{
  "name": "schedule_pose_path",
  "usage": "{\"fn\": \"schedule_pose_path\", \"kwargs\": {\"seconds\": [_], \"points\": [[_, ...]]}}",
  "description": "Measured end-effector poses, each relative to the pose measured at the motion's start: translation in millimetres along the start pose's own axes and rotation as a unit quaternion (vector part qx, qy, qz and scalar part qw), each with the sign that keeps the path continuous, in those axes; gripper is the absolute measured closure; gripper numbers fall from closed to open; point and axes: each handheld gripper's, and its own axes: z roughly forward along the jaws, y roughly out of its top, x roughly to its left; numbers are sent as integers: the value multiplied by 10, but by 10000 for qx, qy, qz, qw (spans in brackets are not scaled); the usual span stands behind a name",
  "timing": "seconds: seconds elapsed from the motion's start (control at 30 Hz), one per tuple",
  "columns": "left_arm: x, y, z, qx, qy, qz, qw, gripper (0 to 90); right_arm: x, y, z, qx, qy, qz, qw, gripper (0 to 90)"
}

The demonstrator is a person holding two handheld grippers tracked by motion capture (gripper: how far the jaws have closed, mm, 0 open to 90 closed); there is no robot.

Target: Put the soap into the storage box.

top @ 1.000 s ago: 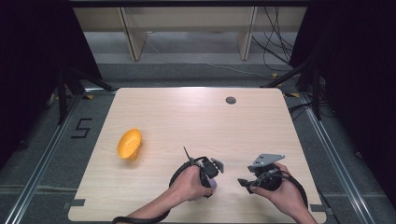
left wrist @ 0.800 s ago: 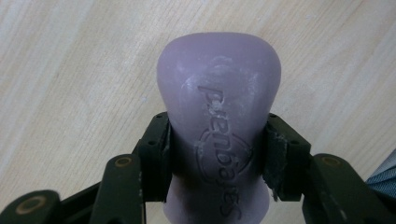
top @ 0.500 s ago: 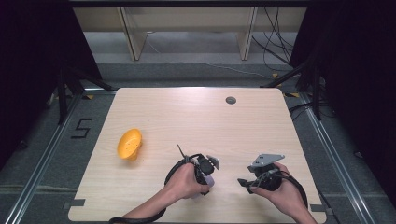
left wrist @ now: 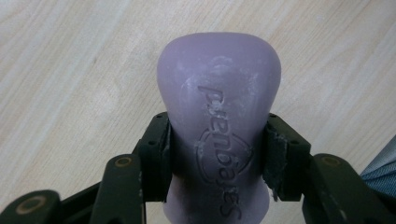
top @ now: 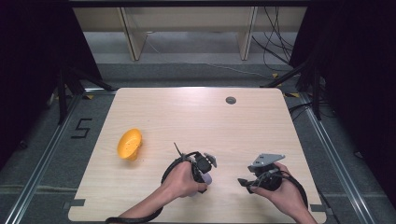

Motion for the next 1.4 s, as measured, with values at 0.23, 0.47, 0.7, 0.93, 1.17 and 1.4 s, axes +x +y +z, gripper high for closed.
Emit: {"fn": "schedule_pose_path", "kwargs": {"seconds": [0.23,0.47,0.7,0.93,1.17,1.4], "points": [[21,-9,-52,-26,62,25,10000,493,-8,-2,18,-29,-18,-117,9999,376],[46,-15,-76,-20,83,-30,10000,493,-9,-2,19,-26,-10,-119,9999,376],[53,-23,-103,-35,103,-6,9999,493,-6,1,19,-28,-6,-110,9999,375],[53,-26,-122,-176,137,-101,9997,493,-9,1,22,-27,-8,-117,9999,375],[53,-34,-138,-215,114,-118,9996,493,-9,3,26,-37,-8,-122,9999,375],[89,-57,-153,-182,134,-123,9997,493,-7,13,16,68,26,-91,9999,375]]}}
